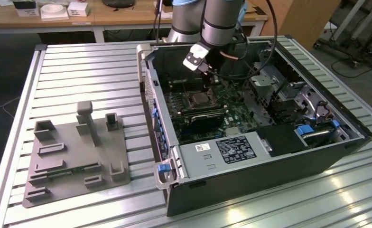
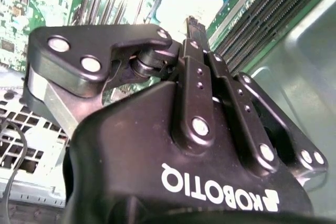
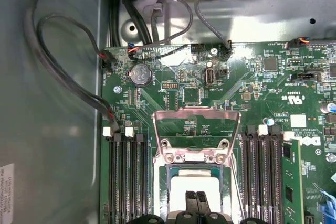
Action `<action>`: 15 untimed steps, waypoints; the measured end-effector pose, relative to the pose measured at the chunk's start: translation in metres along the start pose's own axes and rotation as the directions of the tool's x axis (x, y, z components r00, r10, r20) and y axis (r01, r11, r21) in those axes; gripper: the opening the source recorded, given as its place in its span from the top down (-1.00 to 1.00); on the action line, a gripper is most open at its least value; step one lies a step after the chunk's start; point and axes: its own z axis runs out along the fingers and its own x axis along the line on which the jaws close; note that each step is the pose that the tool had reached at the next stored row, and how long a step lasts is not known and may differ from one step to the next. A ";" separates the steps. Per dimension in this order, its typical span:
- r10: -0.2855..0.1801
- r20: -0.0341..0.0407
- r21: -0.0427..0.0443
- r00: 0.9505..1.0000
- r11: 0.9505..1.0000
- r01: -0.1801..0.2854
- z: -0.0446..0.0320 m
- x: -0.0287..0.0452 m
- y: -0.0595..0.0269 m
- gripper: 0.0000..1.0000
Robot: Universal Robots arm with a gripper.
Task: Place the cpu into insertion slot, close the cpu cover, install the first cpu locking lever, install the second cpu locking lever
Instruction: 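Close the cpu cover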
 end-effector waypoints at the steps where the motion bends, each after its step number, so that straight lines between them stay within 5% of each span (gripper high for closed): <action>1: 0.000 0.000 0.000 1.000 1.000 0.000 -0.0016 0.0000 0.0000 0.79; 15: 0.000 0.000 0.000 1.000 1.000 0.000 -0.0050 0.0002 0.0035 0.79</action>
